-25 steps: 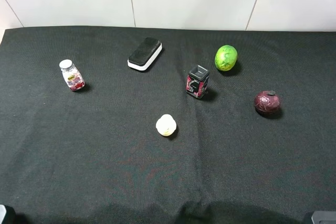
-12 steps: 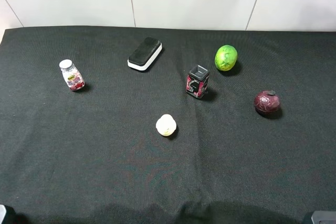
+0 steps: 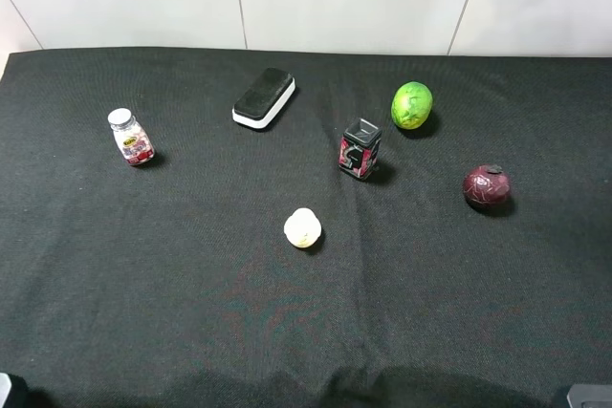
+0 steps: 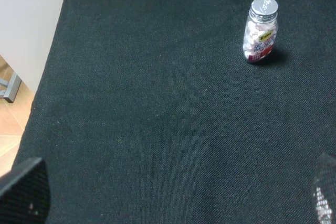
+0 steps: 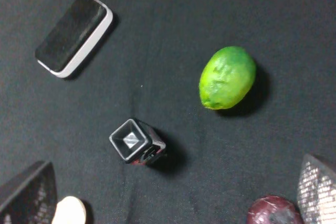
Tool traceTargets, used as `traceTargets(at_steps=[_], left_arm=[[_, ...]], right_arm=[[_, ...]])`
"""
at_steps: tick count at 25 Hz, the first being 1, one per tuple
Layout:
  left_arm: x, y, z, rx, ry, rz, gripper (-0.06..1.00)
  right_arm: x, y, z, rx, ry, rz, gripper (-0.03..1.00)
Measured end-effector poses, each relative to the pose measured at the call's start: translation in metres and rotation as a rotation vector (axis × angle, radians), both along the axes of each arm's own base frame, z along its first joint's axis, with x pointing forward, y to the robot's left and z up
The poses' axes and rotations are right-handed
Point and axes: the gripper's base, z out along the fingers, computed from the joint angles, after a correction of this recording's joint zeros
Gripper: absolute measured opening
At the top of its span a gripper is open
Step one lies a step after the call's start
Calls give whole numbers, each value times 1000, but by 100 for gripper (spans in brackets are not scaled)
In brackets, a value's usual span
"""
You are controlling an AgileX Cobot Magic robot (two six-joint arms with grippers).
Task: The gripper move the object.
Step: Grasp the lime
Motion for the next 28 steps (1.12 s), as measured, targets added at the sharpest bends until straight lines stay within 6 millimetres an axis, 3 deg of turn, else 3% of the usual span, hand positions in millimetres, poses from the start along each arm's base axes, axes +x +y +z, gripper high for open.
traceTargets(at_steps=[10,18,28], left_arm=[[0,0,0,0,0,0,100],[0,0,0,0,0,0,100],[0,0,0,0,0,0,100]], right_arm=[[36,37,-58,-40,172,51,69],[65,44,-107,-74,252,-6,69],[92,51,-148,-93,258,-46,69]])
